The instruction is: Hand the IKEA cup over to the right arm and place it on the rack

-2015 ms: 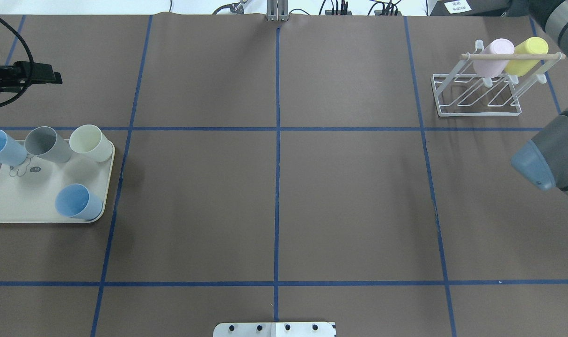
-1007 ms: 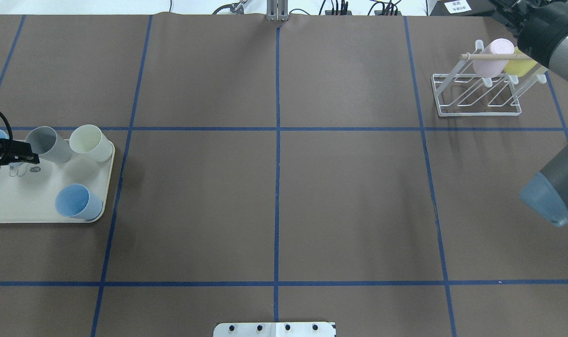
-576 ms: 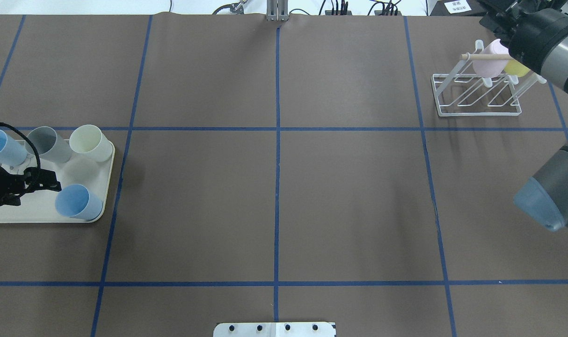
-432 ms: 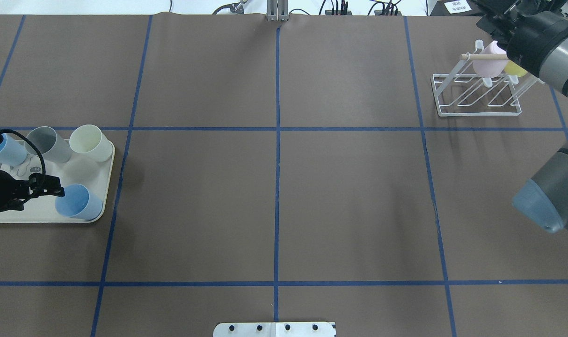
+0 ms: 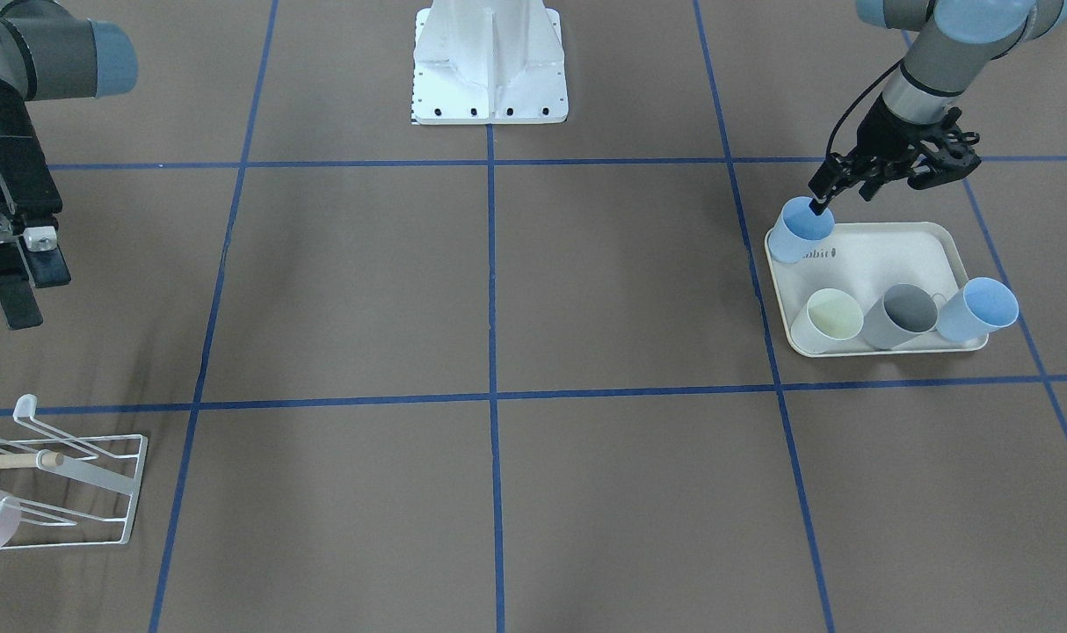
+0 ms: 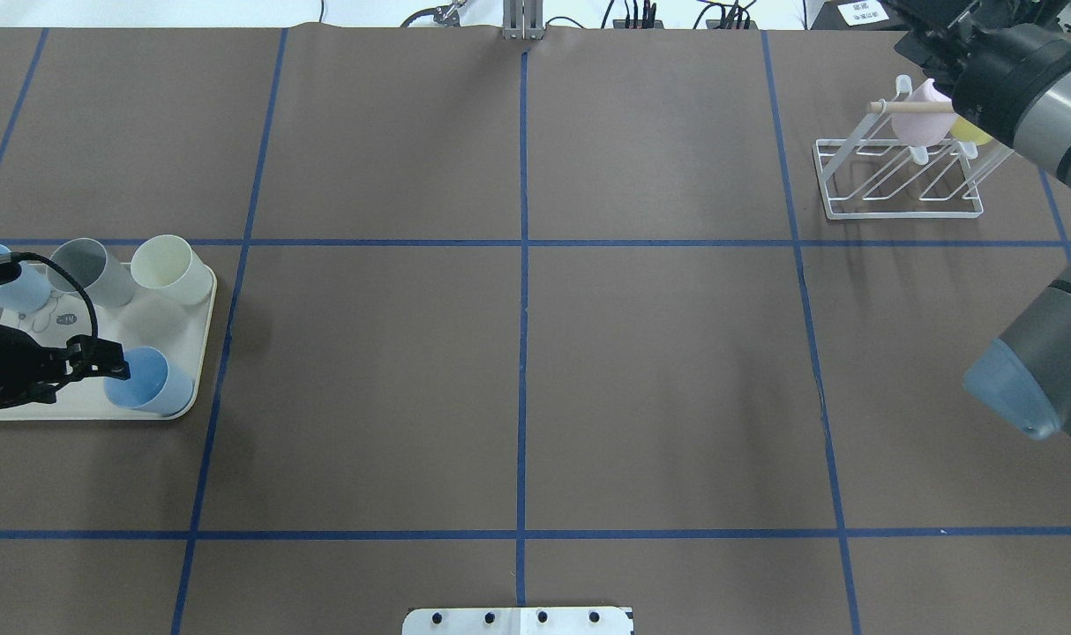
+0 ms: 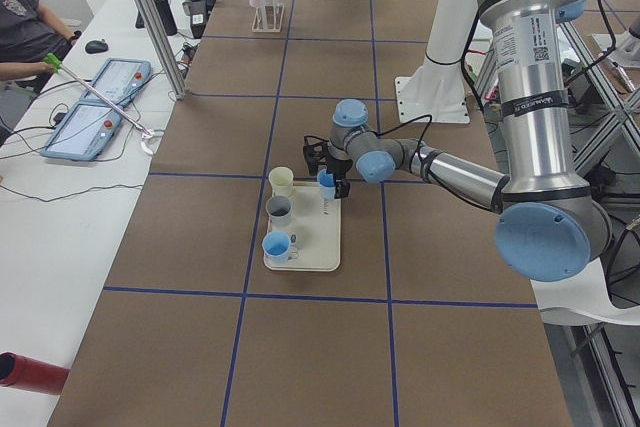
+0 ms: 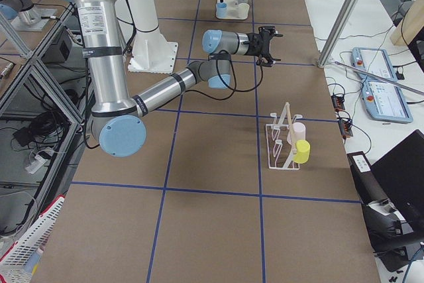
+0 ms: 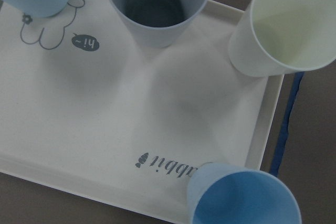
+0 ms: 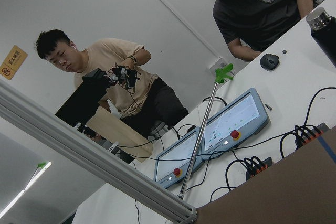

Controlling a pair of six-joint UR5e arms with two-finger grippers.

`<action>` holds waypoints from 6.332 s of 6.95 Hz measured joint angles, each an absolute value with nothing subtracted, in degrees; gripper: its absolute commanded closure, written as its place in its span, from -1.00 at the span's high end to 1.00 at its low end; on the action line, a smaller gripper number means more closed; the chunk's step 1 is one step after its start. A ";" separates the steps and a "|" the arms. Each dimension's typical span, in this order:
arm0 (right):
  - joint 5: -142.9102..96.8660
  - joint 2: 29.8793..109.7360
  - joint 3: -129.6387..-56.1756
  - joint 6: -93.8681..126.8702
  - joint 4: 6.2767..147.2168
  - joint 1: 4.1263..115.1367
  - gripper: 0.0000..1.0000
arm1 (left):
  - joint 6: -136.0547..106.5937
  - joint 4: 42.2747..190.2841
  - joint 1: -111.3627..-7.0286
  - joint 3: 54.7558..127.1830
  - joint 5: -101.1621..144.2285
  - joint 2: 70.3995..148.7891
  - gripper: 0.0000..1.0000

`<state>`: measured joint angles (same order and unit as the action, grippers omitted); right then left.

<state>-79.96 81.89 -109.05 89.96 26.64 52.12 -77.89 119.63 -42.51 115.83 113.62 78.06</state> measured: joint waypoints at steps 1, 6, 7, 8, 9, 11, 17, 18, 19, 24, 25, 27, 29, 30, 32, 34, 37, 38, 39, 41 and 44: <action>-79.97 81.86 -108.98 89.91 26.63 52.12 1.00 | -77.86 119.60 -42.48 114.83 113.58 78.76 0.72; -79.98 81.75 -108.32 89.49 26.53 51.83 1.00 | -77.49 119.51 -41.97 112.13 114.10 80.73 -0.44; -79.98 81.74 -108.22 89.45 26.49 51.73 1.00 | -77.45 119.49 -41.49 111.96 114.14 80.75 -0.80; -79.98 81.74 -108.16 89.41 26.47 51.67 1.00 | -77.46 119.51 -41.14 111.91 114.16 80.80 -1.00; -79.98 81.68 -108.14 89.39 26.46 51.55 1.00 | -77.52 119.53 -41.06 112.21 114.17 80.79 -1.00; -79.96 81.56 -108.18 89.39 26.46 51.33 1.00 | -77.61 118.77 -42.83 116.22 116.24 78.19 -1.00; -79.88 81.45 -108.20 91.97 23.00 49.27 0.99 | -87.16 117.86 -56.77 123.79 122.66 87.51 -1.00; -79.91 81.36 -108.23 94.47 21.91 49.01 0.99 | -93.31 117.96 -56.49 123.15 120.99 93.95 -1.00; -79.95 81.34 -108.16 96.41 20.32 48.74 0.99 | -98.42 118.24 -56.04 122.08 119.57 99.46 -1.00; -86.38 81.59 -109.42 108.27 13.10 48.08 0.99 | -121.99 138.84 -42.38 116.12 99.85 111.61 -1.00; -88.58 81.51 -109.45 111.52 12.00 48.01 0.99 | -125.01 144.16 -39.22 114.67 95.37 112.81 -1.00; -90.69 80.16 -109.72 116.68 11.34 47.45 0.99 | -128.44 157.91 -33.29 109.82 86.58 114.06 -1.00; -92.60 77.96 -110.02 120.89 11.26 46.49 0.99 | -129.11 167.43 -29.54 105.24 82.02 115.71 -1.00; -92.84 76.44 -109.97 122.46 11.29 45.03 0.99 | -129.25 171.29 -28.06 103.38 79.22 116.01 -1.00; -89.62 73.29 -109.08 122.85 11.77 40.16 0.99 | -129.31 176.59 -26.22 100.47 73.93 116.08 -1.00; -84.87 68.50 -105.98 122.26 12.28 35.45 0.99 | -129.42 177.68 -25.96 99.85 71.13 115.97 -1.00; -83.08 63.70 -101.59 117.53 12.43 33.35 1.00 | -129.46 177.03 -25.87 99.60 69.67 116.08 -1.00; -83.03 63.47 -101.35 115.19 12.41 33.24 1.00 | -129.44 176.86 -25.85 99.43 69.60 116.09 -1.00; -82.99 63.41 -101.29 113.84 12.38 33.13 1.00 | -129.40 176.71 -25.84 99.06 69.53 116.13 -1.00; -82.97 63.31 -101.23 112.32 12.11 32.61 1.00 | -129.38 176.50 -25.72 97.61 68.60 117.06 -1.00; -82.91 63.28 -101.19 112.07 11.94 32.21 1.00 | -129.39 175.80 -25.45 96.16 67.00 119.28 -1.00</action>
